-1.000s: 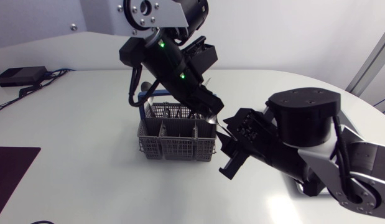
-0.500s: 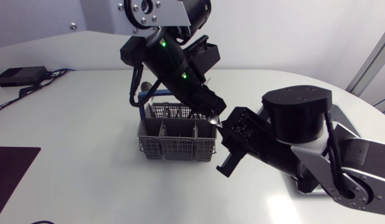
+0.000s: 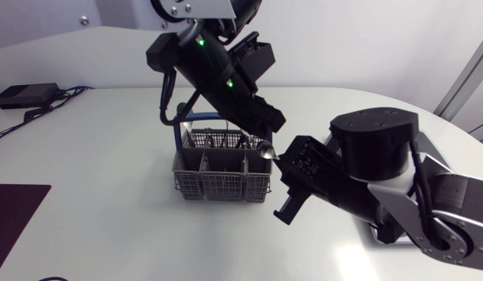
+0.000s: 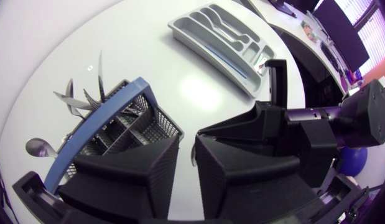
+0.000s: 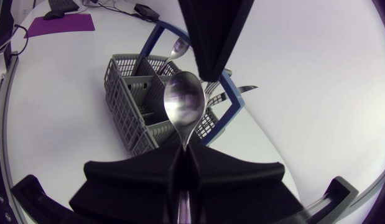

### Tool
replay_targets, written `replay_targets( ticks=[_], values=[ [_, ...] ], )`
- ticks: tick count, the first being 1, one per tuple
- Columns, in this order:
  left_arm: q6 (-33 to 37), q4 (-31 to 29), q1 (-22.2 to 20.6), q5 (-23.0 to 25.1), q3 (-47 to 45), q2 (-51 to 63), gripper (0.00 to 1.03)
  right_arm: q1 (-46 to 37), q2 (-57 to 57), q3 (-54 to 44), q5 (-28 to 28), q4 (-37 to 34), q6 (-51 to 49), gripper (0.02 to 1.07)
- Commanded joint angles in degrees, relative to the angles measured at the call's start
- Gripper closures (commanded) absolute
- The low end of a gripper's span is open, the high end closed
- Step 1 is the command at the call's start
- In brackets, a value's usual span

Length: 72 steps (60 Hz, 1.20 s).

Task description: Sort the cutlery from the basket into the organizer compartments.

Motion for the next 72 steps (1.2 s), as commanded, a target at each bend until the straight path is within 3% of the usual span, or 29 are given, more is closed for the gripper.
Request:
replay_targets(
  ticks=[1,7,19,36,49,57,72],
  values=[
    [-1.9,0.0,1.7,0.4,2.7,0.2,0.63,0.1,-2.0,-1.3,0.0,-0.8,-0.6,1.01],
    [-1.8,0.6,3.8,0.3,2.9,-1.1,0.56,-1.1,-4.5,-2.0,-1.4,-3.4,-1.3,1.01],
    [-0.4,0.8,6.6,0.3,1.2,-2.3,0.54,-9.9,-10.2,-3.5,-9.0,-9.5,-3.7,1.01],
    [2.0,0.7,10.5,0.2,-2.4,-6.1,0.53,-28.8,-15.6,-5.5,-23.7,-17.3,-12.0,1.01],
    [4.5,0.8,13.4,0.2,-6.4,-8.5,0.53,-47.8,-14.8,-6.8,-36.7,-23.6,-26.4,1.01],
    [6.1,0.8,14.8,-0.2,-8.3,-9.6,0.53,-56.4,-12.9,-6.7,-41.8,-26.5,-34.2,1.01],
    [11.0,2.1,15.2,-4.5,-16.0,-13.9,0.42,-74.9,-2.3,-4.3,-49.5,-32.0,-52.7,1.01]
  ],
)
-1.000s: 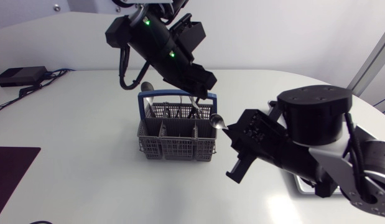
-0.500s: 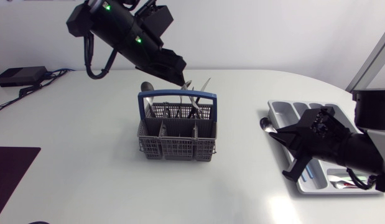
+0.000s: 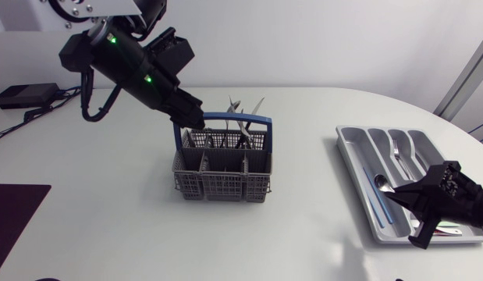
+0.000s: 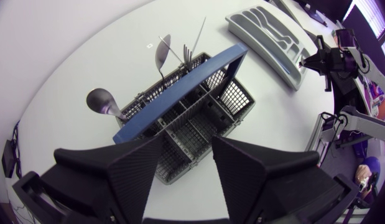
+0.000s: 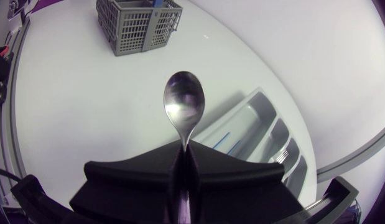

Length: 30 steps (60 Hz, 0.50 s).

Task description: Sort the cutlery from the basket into the organizer compartments.

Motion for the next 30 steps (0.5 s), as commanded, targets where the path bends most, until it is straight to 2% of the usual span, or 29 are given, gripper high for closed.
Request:
replay_targets(
  ticks=[1,13,24,30],
  values=[
    [2.0,0.8,0.6,-0.7,-3.0,-2.7,0.42,-5.3,5.0,1.4,-1.6,-1.6,-8.9,1.01],
    [2.7,2.1,1.8,-0.9,-5.8,-5.0,0.38,-16.9,16.8,7.3,-3.2,-5.5,-22.3,1.01],
    [2.5,5.8,1.3,-2.4,-9.9,-7.4,0.18,-23.5,25.7,12.3,-2.8,-7.4,-31.7,1.01],
    [1.9,7.3,1.2,-3.3,-10.9,-8.2,0.13,-25.8,28.7,13.8,-2.0,-8.2,-35.8,1.01]
  ],
)
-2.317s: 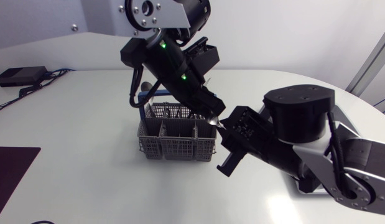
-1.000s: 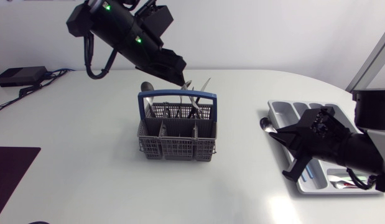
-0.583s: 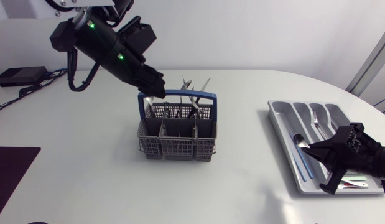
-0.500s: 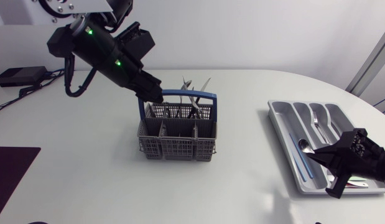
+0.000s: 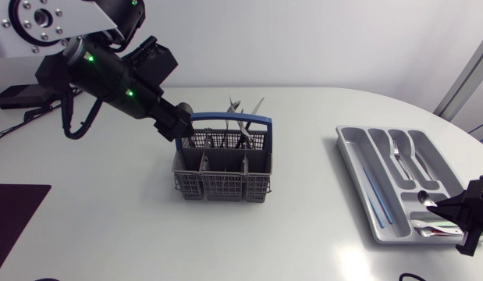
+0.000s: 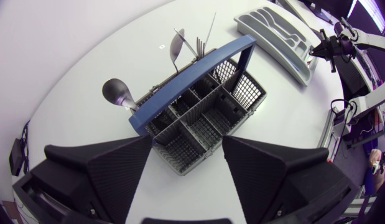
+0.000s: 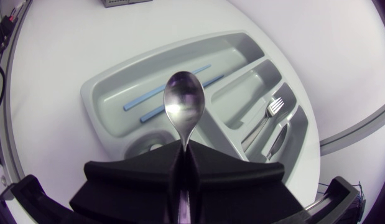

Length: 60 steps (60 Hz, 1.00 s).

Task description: Sort the cutlery from the basket into the organizer compartments.

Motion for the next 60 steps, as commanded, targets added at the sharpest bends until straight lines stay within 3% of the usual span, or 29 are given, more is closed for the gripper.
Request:
replay_targets(
  ticks=[1,16,34,36,40,50,60],
  values=[
    [0.0,1.2,-0.3,-0.9,-2.0,-1.5,0.13,-1.8,2.9,1.4,0.4,-1.6,-6.0,1.01],
    [-1.1,4.8,0.0,-3.4,-4.9,-3.1,0.09,-4.1,9.4,4.1,3.8,-2.4,-13.3,1.01],
    [-1.2,6.3,0.7,-4.7,-8.4,-5.3,0.09,-4.1,14.0,3.2,8.4,4.9,-15.1,1.0],
    [-1.2,6.4,1.0,-4.7,-8.9,-5.5,0.09,-4.1,14.1,2.9,8.6,5.9,-15.1,0.95],
    [-1.2,6.9,1.3,-4.7,-10.4,-6.0,0.09,-4.2,13.5,2.4,8.4,7.3,-14.7,0.71],
    [-1.1,8.3,2.3,-4.7,-13.1,-7.5,0.09,-4.3,7.0,1.3,6.2,4.8,-12.7,0.4],
    [0.2,10.7,4.5,-4.7,-17.1,-9.1,0.09,-0.9,-4.4,-0.1,2.9,-0.9,-6.5,0.22]
  ],
)
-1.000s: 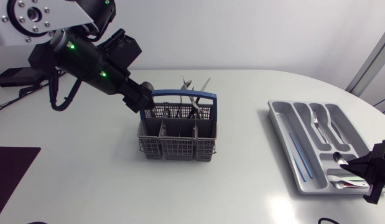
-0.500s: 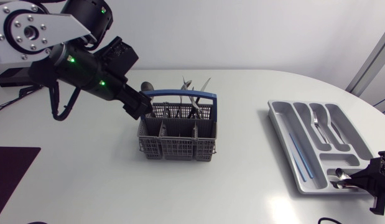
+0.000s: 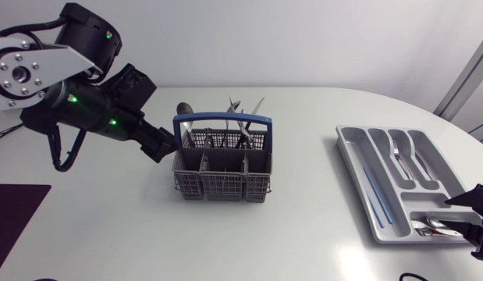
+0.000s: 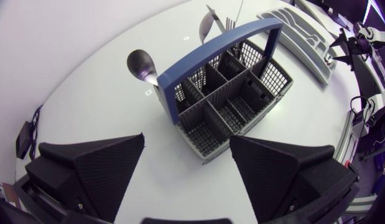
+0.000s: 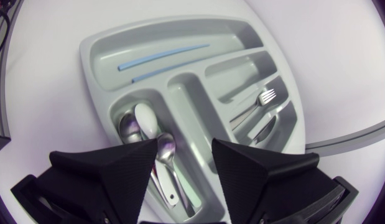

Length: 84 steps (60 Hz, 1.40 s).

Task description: Sort the cutlery from the basket into the organizer compartments.

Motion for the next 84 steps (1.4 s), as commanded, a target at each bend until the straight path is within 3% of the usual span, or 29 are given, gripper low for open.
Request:
replay_targets(
  ticks=[1,7,12,17,24,28,35,49,54,57,70,84],
  values=[
    [0.4,0.6,1.4,-0.5,-2.5,-1.4,0.1,2.7,-5.2,-1.7,-1.2,-2.7,3.9,0.21],
    [1.5,1.3,2.8,-0.2,-4.4,-2.4,0.12,8.2,-11.1,-2.4,-2.3,-4.4,11.7,0.21],
    [2.5,1.5,4.0,0.2,-6.0,-3.6,0.16,17.5,-16.2,-4.0,-2.0,-3.5,23.1,0.21],
    [3.4,1.8,5.4,1.6,-7.2,-4.3,0.17,26.9,-19.8,-6.3,0.3,1.9,34.9,0.21],
    [3.9,3.2,7.4,4.6,-9.1,-4.7,0.34,42.3,-20.8,-8.8,8.3,13.0,51.6,0.21],
    [4.3,3.6,8.0,5.6,-9.9,-4.7,0.49,50.2,-19.3,-9.1,13.7,17.9,58.1,0.21],
    [5.0,5.1,8.5,7.6,-11.3,-4.7,0.66,59.9,-13.5,-6.8,20.3,24.0,67.1,0.21],
    [5.9,8.2,7.0,8.6,-13.2,-3.3,0.94,66.5,0.5,2.7,22.3,28.1,78.5,0.23],
    [6.4,8.6,6.4,9.0,-13.4,-2.3,1.0,67.9,4.3,6.1,22.4,28.6,81.3,0.39],
    [6.4,9.1,6.2,9.0,-13.8,-1.8,1.0,68.3,6.9,8.5,22.4,29.0,82.9,0.55],
    [6.9,11.2,3.8,9.2,-15.8,-0.8,1.0,69.4,14.8,16.4,21.7,29.4,87.2,0.95],
    [10.0,13.5,0.5,10.3,-19.6,-0.7,1.0,69.3,24.5,28.5,15.5,24.1,93.3,1.01]
  ],
)
